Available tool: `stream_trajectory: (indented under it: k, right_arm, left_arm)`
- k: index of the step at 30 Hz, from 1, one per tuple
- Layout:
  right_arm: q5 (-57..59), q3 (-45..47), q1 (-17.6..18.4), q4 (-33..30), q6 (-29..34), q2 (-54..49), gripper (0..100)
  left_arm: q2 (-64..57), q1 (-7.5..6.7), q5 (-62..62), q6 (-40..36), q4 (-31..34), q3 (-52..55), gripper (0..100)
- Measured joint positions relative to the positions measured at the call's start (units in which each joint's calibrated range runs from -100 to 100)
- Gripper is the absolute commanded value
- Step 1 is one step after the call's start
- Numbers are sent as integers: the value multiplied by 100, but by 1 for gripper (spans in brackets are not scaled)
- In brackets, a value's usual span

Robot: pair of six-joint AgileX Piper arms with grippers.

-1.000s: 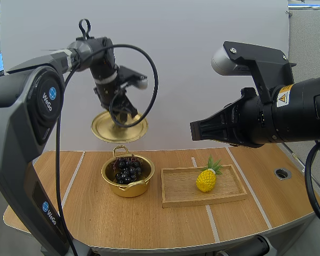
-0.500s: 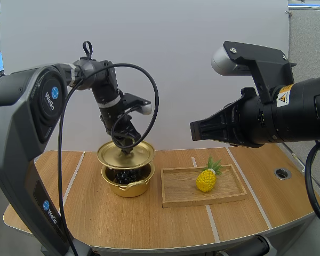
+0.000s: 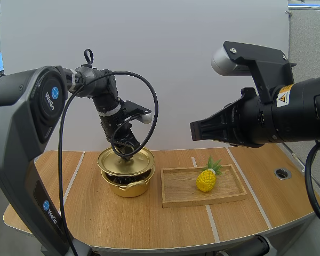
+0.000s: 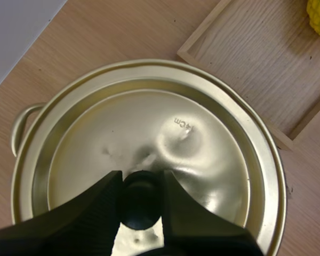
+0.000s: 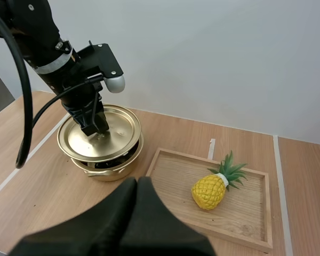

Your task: Open the pot, put the grape inside, and close it

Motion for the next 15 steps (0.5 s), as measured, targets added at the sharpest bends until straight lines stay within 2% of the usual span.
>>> stream_trajectory:
  k: [15]
  right_arm:
    - [0,0,-23,-5,0,0,0]
  left_arm:
    - [665,0,-318,59,0,0,0]
